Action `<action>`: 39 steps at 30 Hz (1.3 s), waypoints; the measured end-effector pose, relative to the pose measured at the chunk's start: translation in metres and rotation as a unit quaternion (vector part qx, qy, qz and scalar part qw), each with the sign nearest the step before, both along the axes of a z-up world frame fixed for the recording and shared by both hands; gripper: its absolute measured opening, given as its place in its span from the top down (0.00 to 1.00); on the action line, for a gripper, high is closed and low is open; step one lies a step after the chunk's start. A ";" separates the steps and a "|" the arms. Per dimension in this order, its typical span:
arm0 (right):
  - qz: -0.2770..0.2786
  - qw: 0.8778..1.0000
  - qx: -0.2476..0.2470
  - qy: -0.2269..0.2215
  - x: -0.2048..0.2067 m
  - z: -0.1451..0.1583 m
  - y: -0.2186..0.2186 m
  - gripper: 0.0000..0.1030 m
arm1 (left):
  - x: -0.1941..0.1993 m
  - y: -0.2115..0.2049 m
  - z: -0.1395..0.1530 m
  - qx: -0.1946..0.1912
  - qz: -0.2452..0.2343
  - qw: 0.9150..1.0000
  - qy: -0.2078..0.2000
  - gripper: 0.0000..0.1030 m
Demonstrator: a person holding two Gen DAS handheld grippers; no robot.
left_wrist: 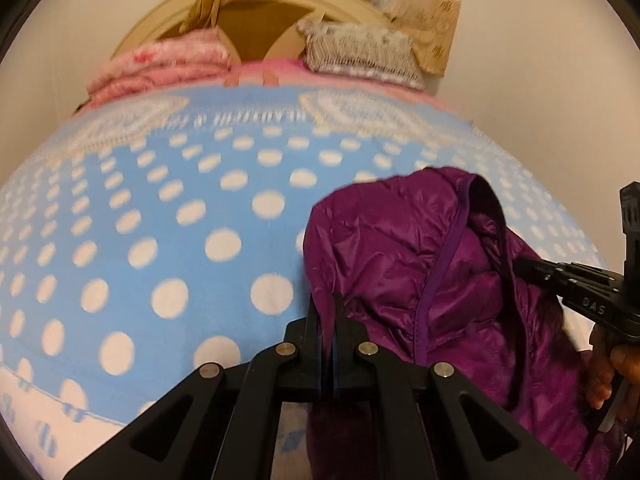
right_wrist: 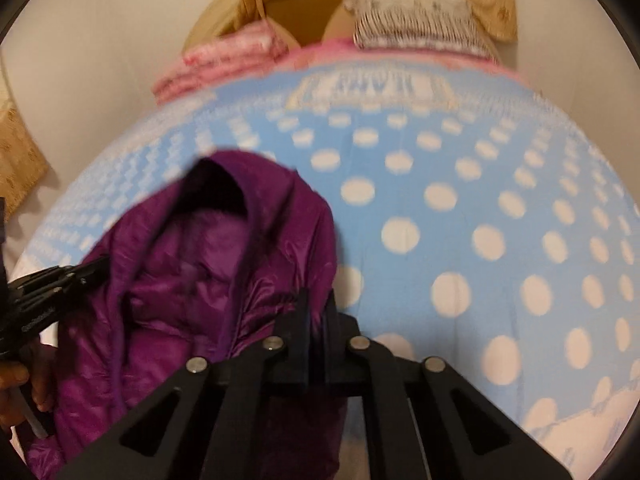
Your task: Fold large clothes
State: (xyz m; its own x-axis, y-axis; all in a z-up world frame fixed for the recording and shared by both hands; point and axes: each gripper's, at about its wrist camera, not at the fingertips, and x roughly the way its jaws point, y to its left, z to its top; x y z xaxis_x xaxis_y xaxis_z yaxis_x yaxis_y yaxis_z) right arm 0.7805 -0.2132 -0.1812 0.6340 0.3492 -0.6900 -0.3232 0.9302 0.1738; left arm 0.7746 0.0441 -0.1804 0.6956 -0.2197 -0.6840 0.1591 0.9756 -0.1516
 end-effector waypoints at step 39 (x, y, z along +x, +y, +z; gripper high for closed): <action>-0.011 0.977 0.152 0.151 -0.179 0.011 -0.027 0.39 | -0.214 0.003 0.052 -0.023 0.015 0.998 -0.065 0.18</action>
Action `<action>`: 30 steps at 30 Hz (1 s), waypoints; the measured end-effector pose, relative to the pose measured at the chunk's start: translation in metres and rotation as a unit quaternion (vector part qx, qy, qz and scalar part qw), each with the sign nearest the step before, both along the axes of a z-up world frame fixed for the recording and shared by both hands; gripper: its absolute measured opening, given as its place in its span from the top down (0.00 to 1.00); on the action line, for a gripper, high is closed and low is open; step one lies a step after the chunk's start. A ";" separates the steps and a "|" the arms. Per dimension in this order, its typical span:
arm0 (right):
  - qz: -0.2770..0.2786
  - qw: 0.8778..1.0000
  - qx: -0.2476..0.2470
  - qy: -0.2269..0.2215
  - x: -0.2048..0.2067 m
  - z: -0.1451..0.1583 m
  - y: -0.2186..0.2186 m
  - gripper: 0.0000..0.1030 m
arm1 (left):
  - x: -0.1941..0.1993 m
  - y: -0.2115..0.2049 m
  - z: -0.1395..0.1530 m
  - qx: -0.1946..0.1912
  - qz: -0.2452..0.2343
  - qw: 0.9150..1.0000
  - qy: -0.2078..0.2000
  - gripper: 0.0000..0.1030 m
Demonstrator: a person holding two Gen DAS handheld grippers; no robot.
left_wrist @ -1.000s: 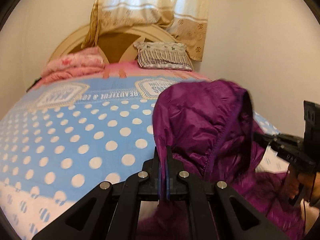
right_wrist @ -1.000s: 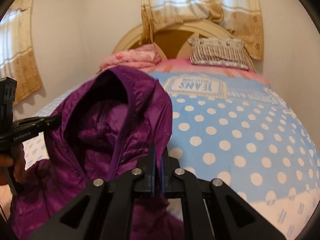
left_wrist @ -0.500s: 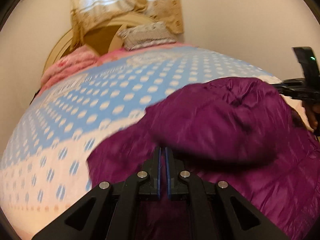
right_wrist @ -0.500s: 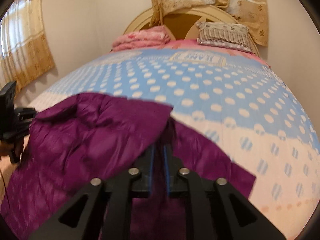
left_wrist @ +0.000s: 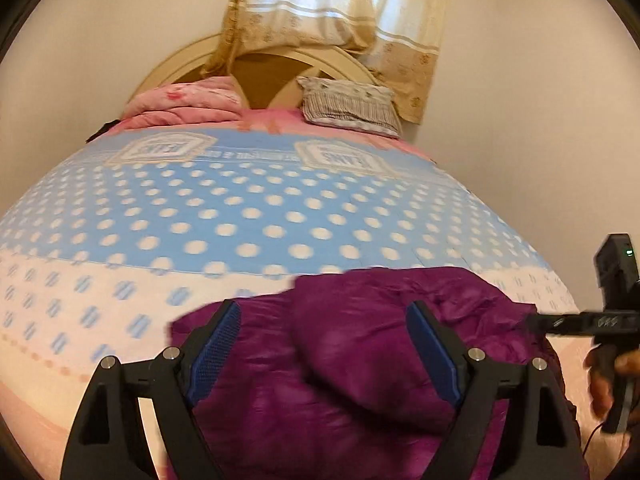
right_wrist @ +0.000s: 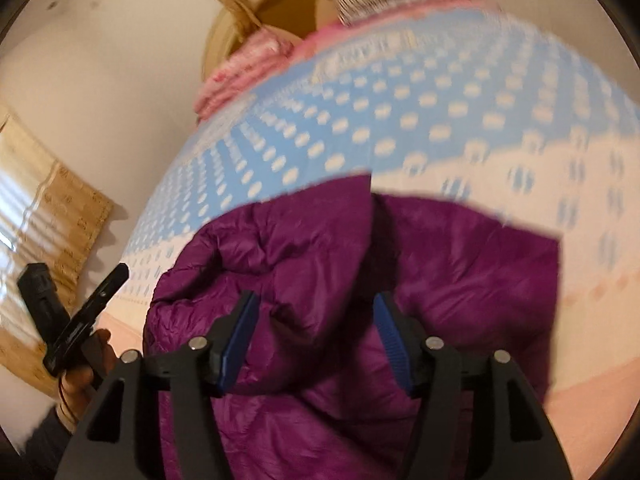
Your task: Fold large clothes
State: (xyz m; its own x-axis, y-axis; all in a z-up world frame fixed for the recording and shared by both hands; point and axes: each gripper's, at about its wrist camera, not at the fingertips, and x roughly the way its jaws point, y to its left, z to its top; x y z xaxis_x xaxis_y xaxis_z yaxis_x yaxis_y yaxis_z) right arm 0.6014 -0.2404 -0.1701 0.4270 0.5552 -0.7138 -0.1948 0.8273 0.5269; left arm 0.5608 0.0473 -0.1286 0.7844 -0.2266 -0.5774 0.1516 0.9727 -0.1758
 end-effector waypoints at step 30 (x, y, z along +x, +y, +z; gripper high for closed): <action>-0.010 0.986 -0.122 -0.116 -0.044 0.015 0.043 0.49 | 0.004 -0.074 -0.041 0.084 0.016 0.996 0.039 0.17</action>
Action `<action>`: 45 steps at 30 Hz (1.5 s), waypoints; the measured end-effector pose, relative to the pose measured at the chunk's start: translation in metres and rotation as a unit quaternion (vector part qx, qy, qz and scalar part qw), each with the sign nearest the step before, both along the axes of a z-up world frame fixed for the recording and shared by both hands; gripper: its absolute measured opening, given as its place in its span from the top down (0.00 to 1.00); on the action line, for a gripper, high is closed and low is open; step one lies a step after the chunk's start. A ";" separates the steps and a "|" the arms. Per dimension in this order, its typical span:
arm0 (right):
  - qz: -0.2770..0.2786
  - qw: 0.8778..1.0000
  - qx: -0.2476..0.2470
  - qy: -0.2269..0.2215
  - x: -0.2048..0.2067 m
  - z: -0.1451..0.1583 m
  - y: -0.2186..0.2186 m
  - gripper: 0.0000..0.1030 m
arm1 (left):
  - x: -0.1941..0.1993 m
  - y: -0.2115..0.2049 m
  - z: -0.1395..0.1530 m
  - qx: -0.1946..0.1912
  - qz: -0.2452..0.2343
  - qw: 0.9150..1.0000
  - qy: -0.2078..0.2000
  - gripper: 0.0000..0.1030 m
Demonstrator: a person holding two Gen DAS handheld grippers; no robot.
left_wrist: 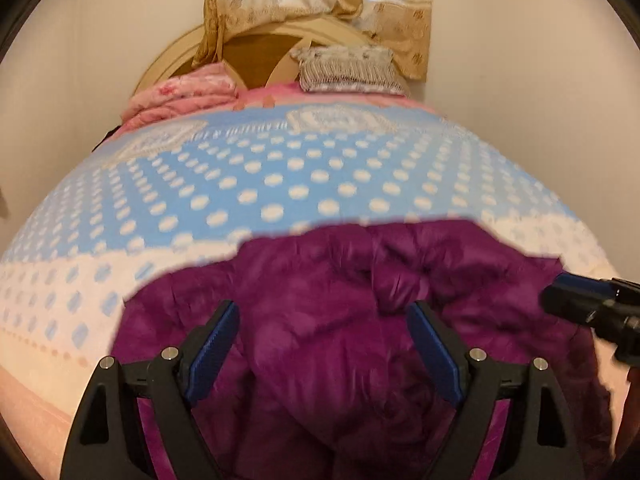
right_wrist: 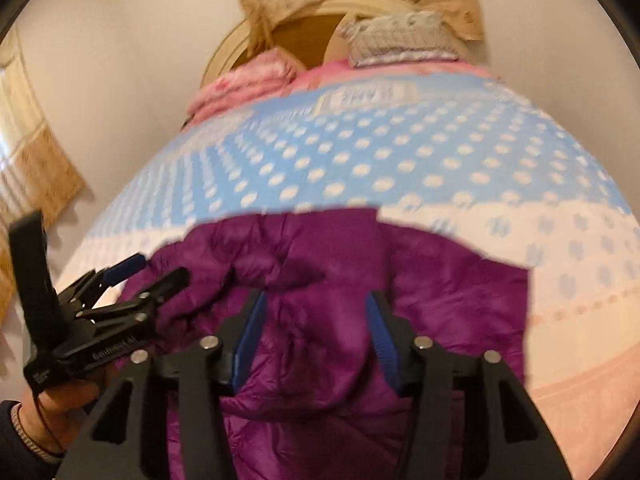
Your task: Fold large clothes
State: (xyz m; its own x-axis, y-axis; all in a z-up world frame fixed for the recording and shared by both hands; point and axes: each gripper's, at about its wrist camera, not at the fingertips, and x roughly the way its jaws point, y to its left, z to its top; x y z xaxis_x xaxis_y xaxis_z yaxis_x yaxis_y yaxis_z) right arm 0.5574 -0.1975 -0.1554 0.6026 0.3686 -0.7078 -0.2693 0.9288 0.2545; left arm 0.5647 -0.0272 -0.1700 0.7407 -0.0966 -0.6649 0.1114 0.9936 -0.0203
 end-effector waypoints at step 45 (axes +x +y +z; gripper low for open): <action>0.006 0.996 -0.088 0.002 -0.011 -0.058 0.019 0.49 | 0.010 -0.003 -0.056 0.007 -0.001 0.995 0.095 0.08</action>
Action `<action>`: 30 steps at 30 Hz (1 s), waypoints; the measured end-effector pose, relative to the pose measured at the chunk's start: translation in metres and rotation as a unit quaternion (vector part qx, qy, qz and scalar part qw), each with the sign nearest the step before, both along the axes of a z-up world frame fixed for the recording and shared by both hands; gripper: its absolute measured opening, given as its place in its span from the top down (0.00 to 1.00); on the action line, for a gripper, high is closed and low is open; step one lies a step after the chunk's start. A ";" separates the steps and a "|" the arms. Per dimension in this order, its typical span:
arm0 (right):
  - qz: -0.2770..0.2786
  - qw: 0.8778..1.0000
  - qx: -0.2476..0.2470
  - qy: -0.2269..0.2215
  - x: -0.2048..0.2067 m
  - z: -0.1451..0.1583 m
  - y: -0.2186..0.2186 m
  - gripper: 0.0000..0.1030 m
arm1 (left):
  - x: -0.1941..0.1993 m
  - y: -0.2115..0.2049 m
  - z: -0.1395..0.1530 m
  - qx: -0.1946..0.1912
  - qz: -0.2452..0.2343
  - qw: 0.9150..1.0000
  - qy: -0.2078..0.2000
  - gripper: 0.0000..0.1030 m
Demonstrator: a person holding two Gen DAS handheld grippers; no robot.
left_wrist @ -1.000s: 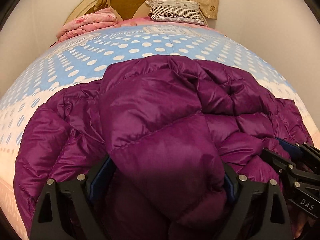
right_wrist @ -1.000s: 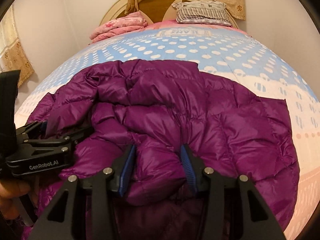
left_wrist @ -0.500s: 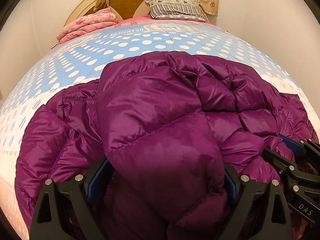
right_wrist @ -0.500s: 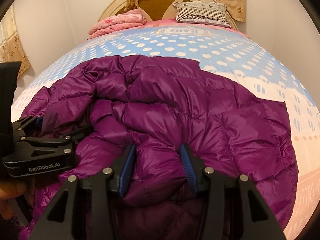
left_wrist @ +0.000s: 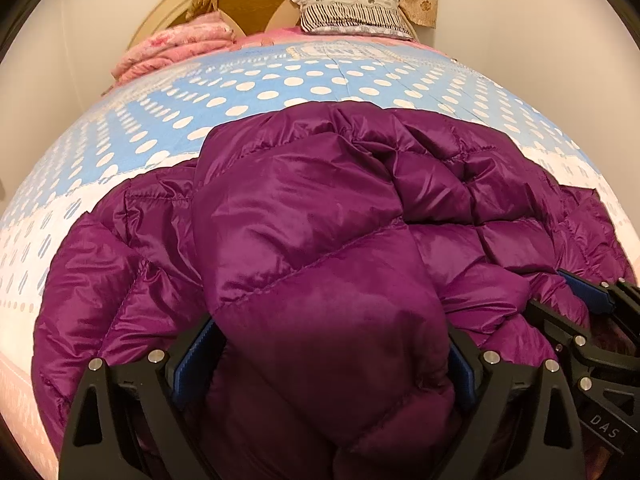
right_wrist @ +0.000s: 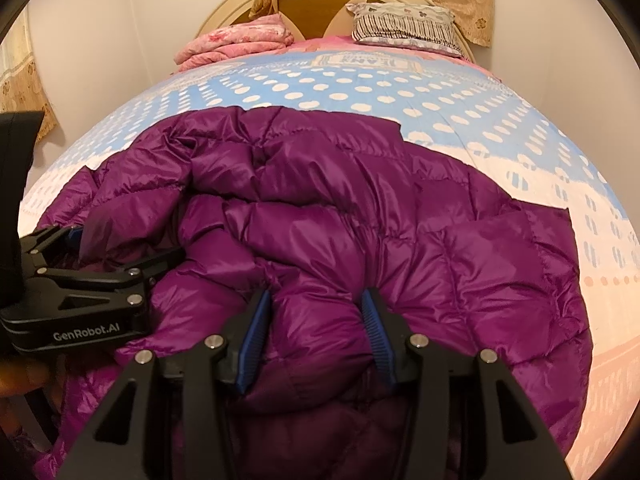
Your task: Fold large clothes
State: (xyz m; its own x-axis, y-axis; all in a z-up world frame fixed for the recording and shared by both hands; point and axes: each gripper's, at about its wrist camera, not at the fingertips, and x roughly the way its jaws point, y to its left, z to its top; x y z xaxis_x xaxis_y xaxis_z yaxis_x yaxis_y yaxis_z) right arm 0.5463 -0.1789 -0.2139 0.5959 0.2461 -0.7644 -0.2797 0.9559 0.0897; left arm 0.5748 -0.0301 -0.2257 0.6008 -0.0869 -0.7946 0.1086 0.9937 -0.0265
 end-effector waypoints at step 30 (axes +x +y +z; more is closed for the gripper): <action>-0.101 0.993 0.027 0.046 -0.278 0.012 -0.143 0.18 | -0.318 0.105 0.007 0.009 0.021 0.999 -0.039 0.08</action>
